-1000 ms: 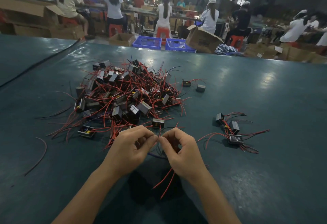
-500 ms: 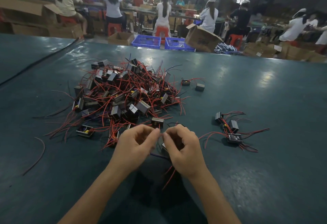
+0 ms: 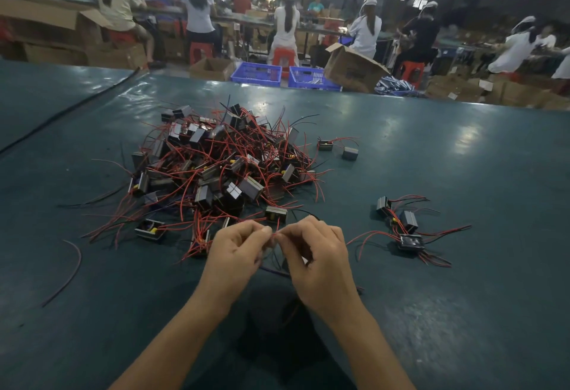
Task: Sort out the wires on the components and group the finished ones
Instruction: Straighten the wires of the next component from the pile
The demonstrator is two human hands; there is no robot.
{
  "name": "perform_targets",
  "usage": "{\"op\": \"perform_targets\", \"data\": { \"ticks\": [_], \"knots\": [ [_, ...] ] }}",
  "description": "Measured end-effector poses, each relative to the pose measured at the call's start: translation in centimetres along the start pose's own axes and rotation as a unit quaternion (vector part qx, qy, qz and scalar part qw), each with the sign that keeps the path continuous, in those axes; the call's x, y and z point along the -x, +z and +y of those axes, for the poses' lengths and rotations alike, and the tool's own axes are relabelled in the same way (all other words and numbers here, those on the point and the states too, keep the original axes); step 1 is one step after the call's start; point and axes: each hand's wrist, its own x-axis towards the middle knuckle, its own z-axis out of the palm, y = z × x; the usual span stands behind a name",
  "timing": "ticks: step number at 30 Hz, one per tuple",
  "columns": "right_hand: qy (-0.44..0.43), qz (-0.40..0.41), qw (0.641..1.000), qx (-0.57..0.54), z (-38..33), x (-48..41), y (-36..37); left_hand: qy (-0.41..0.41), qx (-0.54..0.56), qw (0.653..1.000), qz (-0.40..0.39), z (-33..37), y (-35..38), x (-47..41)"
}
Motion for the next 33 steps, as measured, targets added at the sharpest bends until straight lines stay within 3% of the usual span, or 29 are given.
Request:
{"op": "perform_targets", "data": {
  "ticks": [1, 3, 5, 7, 9, 11, 12, 15, 19, 21, 24, 27, 28, 33],
  "knots": [
    [-0.032, 0.019, 0.999, 0.032, 0.0, 0.0, 0.1, -0.110, 0.113, 0.987, 0.008, 0.3, 0.4, 0.0],
    [-0.075, 0.038, 0.993, 0.078, -0.1, 0.1, 0.2, -0.272, 0.267, 0.925, -0.006, 0.6, 0.7, 0.0],
    [-0.089, 0.039, 0.990, 0.104, -0.1, 0.1, 0.3, -0.338, 0.356, 0.870, -0.036, 0.6, 0.5, -0.1],
    [-0.075, 0.043, 0.991, 0.099, 0.0, 0.2, 0.2, -0.337, 0.363, 0.867, -0.060, 0.7, 0.3, -0.1],
    [-0.040, 0.048, 0.996, 0.065, -0.1, 0.1, -0.1, -0.267, 0.236, 0.932, -0.066, 0.6, 0.2, 0.0],
    [0.002, 0.045, 0.999, 0.020, -0.1, 0.1, -0.3, -0.109, 0.050, 0.992, -0.042, 0.4, 0.0, 0.0],
    [0.022, 0.040, 0.999, -0.004, -0.2, 0.0, -0.4, -0.023, -0.027, 0.999, -0.027, 0.2, -0.2, -0.1],
    [0.048, 0.019, 0.998, -0.048, -0.4, 0.0, -0.6, 0.143, -0.136, 0.980, -0.020, -0.7, -0.8, -0.1],
    [0.037, 0.001, 0.998, -0.049, -0.3, 0.0, -0.6, 0.238, -0.221, 0.946, -0.006, -1.1, -0.9, 0.0],
    [0.017, 0.009, 0.999, -0.034, -0.3, 0.0, -0.5, 0.193, -0.177, 0.965, -0.001, -0.9, -0.6, 0.1],
    [-0.037, 0.036, 0.999, 0.006, -0.3, 0.1, -0.3, -0.023, 0.051, 0.998, 0.002, 0.2, 0.3, 0.3],
    [-0.074, 0.043, 0.995, 0.043, -0.2, 0.2, -0.1, -0.274, 0.295, 0.915, -0.032, 0.6, 0.6, 0.1],
    [-0.073, 0.042, 0.995, 0.049, -0.1, 0.2, 0.0, -0.298, 0.310, 0.902, -0.047, 0.5, 0.6, 0.0],
    [0.022, 0.113, 0.993, -0.034, 0.6, -0.5, -0.7, -0.235, 0.209, 0.948, -0.041, 0.3, -0.1, -0.4]
  ]
}}
